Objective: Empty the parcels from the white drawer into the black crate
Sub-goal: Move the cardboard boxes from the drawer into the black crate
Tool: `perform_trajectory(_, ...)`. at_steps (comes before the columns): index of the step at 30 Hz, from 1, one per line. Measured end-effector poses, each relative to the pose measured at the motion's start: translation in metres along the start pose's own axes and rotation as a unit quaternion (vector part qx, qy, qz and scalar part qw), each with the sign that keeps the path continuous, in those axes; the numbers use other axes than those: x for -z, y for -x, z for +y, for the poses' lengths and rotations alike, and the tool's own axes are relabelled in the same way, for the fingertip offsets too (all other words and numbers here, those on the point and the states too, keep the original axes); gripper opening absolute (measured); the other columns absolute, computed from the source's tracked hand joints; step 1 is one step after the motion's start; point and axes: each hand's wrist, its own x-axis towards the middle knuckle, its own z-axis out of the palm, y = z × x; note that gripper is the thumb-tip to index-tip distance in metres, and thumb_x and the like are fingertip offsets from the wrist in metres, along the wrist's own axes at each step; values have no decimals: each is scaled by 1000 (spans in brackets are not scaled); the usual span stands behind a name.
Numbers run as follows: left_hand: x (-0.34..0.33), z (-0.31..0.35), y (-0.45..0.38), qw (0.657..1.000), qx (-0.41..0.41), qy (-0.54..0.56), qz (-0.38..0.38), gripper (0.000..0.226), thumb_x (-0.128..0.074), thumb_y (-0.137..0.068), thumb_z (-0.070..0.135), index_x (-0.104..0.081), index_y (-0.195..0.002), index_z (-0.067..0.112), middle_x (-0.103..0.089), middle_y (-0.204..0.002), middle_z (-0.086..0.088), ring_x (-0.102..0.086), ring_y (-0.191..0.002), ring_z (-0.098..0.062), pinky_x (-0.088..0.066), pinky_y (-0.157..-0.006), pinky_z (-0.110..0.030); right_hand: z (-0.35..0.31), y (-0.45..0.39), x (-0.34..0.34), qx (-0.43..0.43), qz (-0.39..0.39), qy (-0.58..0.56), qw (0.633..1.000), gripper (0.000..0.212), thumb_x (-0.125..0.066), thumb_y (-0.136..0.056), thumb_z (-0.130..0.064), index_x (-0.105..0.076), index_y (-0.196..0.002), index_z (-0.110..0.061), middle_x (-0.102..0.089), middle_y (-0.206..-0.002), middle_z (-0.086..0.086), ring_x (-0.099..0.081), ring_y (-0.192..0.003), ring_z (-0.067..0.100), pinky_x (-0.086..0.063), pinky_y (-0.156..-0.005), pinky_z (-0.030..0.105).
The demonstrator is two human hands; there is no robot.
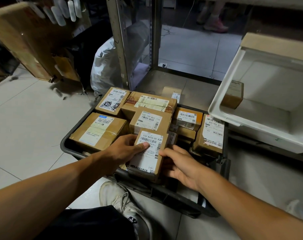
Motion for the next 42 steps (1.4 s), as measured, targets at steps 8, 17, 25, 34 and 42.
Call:
perform_trajectory(8,0,2,1,1000,-24,-4,-15,9,-64,-95,21,-63,-103,23,-76,-102,-2,-75,-89,-19,-62,-77,-32,3,1,-1,9,-5,-23,1000,48,-67,-92,-9,-55,-137,-18,-73,-121,9,-68,-114,27,-57,-95,53)
perform_trajectory(17,1,5,3,999,-32,-15,-40,13,-59,-97,17,-61,-110,17,-75,-100,1,-74,-86,-12,-59,-68,-22,4,3,-12,14,22,-22,999,76,-73,-84,-16,-40,-152,-22,-68,-130,7,-67,-117,25,-53,-99,57)
perform_trajectory(25,-3,-8,-2,997,-14,-79,-23,28,-62,-96,19,-58,-123,20,-70,-114,-1,-68,-103,-18,-58,-91,-41,11,7,-20,19,71,51,996,83,-63,-93,-7,-17,-161,-19,-33,-162,10,-37,-145,26,-34,-117,52)
perform_trajectory(34,-1,1,-10,996,2,-91,-14,10,-67,-93,19,-62,-100,24,-72,-102,1,-69,-97,-19,-58,-77,-32,-3,7,-13,1,86,107,991,79,-68,-95,-23,-23,-159,-18,-37,-159,6,-39,-142,23,-43,-109,45)
perform_trajectory(42,4,46,18,758,-164,-620,123,34,-50,-96,58,-59,-103,26,-65,-88,8,-58,-70,-6,-41,-51,-19,-33,45,14,151,153,441,872,70,-61,-93,-53,-36,-154,-29,-43,-151,5,-45,-133,24,-40,-104,36)
